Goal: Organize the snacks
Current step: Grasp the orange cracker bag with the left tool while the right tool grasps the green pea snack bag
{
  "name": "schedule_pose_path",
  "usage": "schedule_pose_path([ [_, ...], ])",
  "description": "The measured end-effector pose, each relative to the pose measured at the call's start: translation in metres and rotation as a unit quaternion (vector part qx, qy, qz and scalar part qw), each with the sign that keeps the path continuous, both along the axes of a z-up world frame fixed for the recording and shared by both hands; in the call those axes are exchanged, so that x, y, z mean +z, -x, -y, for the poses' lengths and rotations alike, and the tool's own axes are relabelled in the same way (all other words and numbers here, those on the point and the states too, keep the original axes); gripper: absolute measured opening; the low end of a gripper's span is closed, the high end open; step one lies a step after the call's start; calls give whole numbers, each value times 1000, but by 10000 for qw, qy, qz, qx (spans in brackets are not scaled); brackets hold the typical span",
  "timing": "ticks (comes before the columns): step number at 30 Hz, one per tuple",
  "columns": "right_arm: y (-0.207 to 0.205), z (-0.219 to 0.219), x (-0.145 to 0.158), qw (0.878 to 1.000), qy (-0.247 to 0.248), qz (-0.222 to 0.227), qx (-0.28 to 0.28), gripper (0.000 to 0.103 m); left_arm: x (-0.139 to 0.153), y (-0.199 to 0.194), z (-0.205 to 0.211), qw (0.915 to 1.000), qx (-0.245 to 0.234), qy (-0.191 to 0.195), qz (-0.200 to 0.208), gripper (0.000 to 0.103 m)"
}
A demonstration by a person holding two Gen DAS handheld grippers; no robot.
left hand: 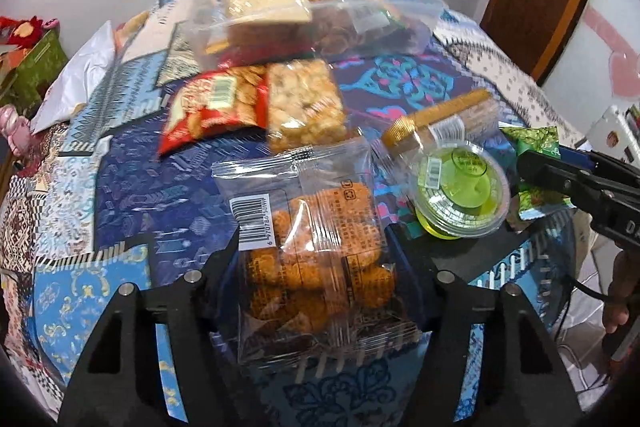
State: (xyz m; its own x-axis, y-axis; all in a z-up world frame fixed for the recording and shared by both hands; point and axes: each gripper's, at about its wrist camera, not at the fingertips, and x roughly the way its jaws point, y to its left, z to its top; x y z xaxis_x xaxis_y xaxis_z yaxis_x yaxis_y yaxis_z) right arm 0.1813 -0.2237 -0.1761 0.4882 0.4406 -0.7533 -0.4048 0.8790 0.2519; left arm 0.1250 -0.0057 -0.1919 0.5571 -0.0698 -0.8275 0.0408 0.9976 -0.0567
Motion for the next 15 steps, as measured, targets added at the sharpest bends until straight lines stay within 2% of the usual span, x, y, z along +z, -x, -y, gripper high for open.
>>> schedule_pose_path([
  [5, -4, 1, 21, 9996, -221, 172, -65, 44, 28, 9, -12, 9993, 94, 58, 361, 65],
  [6, -6, 0, 28, 9993, -259, 250, -53, 33, 34, 8, -14, 9990, 112, 83, 429, 65],
  [7, -10, -2, 33, 9992, -291, 260, -6, 27, 42, 6, -17, 9985, 137, 112, 518, 65],
  [8, -12, -3, 37, 9991, -344, 262, 39, 25, 47, 4, -19, 9981, 148, 136, 575, 65],
  [10, -20, -8, 45, 9984, -435, 347, 86, 25, 61, -3, -25, 9970, 182, 190, 730, 65],
  [12, -28, -14, 46, 9988, -236, 430, 60, 25, 68, -10, -27, 9959, 246, 206, 844, 65],
  [15, -32, -15, 35, 9994, -261, 226, 78, 26, 75, -18, -34, 9943, 349, 316, 961, 65],
])
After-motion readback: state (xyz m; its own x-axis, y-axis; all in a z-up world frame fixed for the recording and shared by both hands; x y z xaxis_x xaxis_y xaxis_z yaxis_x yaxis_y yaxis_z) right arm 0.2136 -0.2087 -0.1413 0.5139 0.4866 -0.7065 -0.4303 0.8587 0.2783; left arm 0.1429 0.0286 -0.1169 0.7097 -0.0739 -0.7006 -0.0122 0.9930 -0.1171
